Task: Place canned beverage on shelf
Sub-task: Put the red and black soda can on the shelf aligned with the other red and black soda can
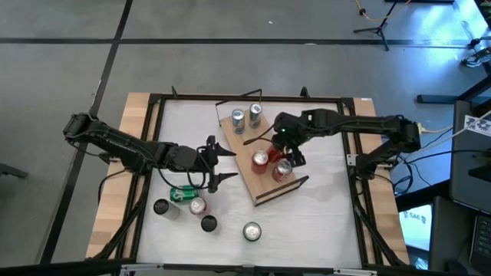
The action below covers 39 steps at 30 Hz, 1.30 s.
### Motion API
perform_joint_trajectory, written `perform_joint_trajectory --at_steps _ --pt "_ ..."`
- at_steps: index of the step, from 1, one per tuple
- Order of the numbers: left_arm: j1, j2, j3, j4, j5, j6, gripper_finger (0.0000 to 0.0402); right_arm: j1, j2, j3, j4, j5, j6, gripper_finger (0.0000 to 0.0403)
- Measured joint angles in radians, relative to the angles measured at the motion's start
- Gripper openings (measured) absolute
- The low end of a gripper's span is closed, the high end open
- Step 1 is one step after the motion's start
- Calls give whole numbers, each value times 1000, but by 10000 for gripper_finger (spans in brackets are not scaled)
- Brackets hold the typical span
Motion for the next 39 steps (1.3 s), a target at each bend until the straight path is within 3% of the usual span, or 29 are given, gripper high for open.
perform_joint_trajectory --at_steps 10,21,39 --pt "0 0 0 0 0 0 311 0 3 0 46 -41 -6 301" --pt "0 0 0 0 0 1 311 0 3 0 2 30 -49 301" --pt "0 0 0 0 0 1 311 -28 3 0 2 13 -75 301"
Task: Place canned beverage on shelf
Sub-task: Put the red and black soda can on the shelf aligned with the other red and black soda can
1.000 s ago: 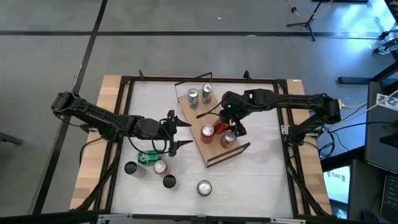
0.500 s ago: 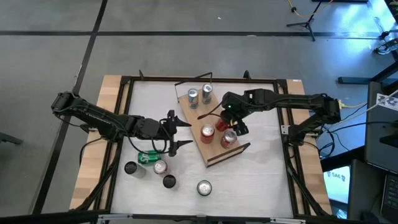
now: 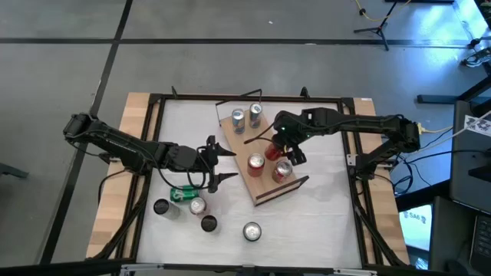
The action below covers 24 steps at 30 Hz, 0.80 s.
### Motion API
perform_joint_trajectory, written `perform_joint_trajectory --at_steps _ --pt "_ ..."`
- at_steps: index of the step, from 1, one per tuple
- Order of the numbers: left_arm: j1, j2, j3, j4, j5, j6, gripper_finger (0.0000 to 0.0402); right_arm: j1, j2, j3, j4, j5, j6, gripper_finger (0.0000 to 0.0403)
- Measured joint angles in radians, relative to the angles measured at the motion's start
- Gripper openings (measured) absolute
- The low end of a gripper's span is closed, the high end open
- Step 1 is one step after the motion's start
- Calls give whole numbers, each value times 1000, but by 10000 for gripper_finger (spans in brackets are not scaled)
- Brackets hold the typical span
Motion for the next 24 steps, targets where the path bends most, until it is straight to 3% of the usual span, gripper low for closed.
perform_joint_trajectory --at_steps 24 --pt "0 0 0 0 -7 0 311 -26 83 3 -14 -52 -44 301"
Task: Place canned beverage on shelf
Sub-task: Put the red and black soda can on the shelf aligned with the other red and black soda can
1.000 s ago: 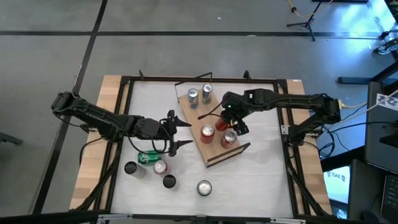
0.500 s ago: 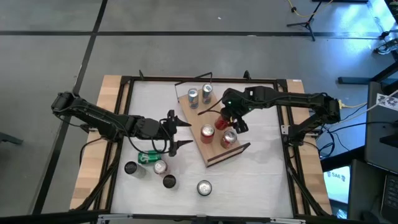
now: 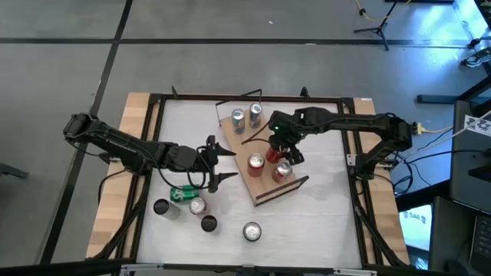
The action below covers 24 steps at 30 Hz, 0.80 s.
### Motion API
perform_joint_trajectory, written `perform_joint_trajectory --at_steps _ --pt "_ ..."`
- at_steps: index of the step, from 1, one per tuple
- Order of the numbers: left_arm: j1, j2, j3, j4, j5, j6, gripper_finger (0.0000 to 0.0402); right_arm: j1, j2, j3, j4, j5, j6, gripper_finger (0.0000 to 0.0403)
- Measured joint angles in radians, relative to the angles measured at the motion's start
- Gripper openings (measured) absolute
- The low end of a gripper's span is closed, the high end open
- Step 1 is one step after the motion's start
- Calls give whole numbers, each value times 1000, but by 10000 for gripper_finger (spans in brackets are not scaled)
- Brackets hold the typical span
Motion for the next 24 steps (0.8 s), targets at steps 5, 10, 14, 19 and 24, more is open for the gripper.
perform_joint_trajectory --at_steps 5,10,14,19,24 --pt "0 0 0 0 0 0 311 2 0 0 -2 1 -10 301" --pt "0 0 0 0 0 0 311 2 0 0 -1 0 -11 301" --pt "0 0 0 0 0 0 311 2 1 0 9 4 -10 301" --pt "0 0 0 0 0 0 311 2 1 -1 18 12 -8 301" --pt "0 0 0 0 0 0 311 2 1 -2 18 14 -8 301"
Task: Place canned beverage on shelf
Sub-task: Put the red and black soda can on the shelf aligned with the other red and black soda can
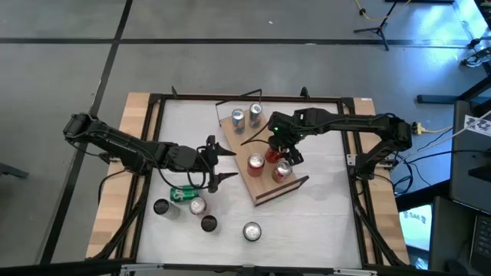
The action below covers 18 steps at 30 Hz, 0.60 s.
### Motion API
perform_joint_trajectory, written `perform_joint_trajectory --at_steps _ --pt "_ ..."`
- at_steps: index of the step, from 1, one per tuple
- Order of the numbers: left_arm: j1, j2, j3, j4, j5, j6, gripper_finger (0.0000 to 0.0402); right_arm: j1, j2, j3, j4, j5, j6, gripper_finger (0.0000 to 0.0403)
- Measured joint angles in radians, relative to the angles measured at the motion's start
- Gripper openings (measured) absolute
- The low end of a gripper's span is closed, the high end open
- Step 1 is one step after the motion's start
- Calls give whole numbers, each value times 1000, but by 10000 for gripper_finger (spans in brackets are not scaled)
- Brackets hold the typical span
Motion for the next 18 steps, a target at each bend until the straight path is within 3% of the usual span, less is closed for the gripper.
perform_joint_trajectory --at_steps 13,18 --pt "0 0 0 0 0 0 311 0 0 0 2 3 0 304" --pt "0 0 0 0 0 0 311 0 1 -1 4 3 0 346"
